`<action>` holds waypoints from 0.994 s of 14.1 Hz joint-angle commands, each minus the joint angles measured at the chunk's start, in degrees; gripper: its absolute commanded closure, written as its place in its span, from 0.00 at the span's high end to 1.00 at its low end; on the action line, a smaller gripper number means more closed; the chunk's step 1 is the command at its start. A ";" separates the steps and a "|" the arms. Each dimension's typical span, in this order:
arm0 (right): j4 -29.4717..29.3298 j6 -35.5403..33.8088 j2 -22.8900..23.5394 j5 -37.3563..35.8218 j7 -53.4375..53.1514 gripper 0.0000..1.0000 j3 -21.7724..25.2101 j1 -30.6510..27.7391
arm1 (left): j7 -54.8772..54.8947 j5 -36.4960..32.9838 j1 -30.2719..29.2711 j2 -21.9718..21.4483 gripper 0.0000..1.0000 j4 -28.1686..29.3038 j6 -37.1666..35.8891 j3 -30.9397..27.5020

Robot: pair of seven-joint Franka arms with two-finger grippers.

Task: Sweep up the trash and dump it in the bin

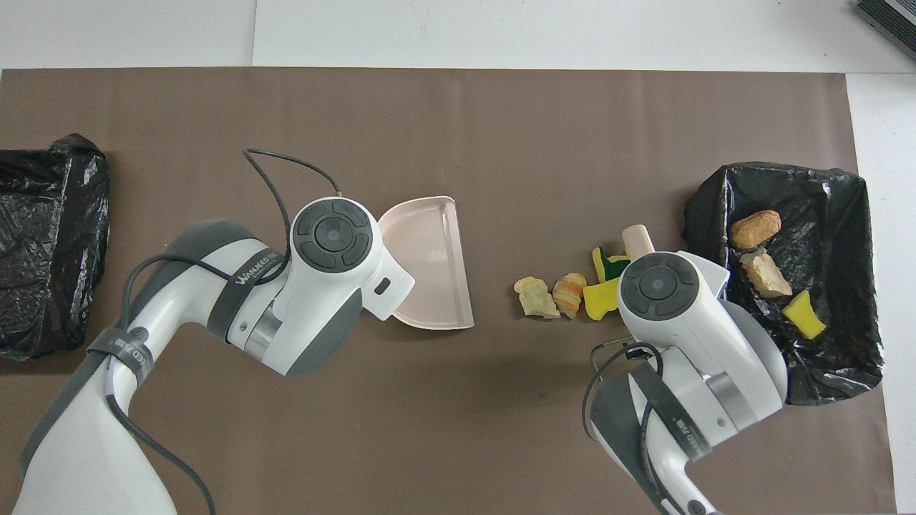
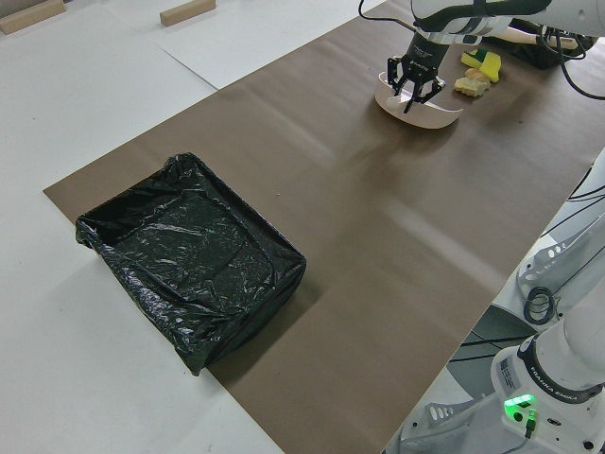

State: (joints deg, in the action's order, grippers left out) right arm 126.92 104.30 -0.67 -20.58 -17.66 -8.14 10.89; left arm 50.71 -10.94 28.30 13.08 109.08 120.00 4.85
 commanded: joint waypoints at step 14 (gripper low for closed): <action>1.04 6.00 1.55 41.02 7.91 0.00 -1.35 4.83 | -10.89 -0.75 7.91 -9.39 0.00 12.64 -1.70 -0.71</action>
State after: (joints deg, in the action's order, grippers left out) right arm 128.93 109.48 -0.02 14.38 -11.30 -9.22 14.74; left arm 40.82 -10.94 34.99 6.99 117.69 117.87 5.01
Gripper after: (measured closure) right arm 0.740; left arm 0.665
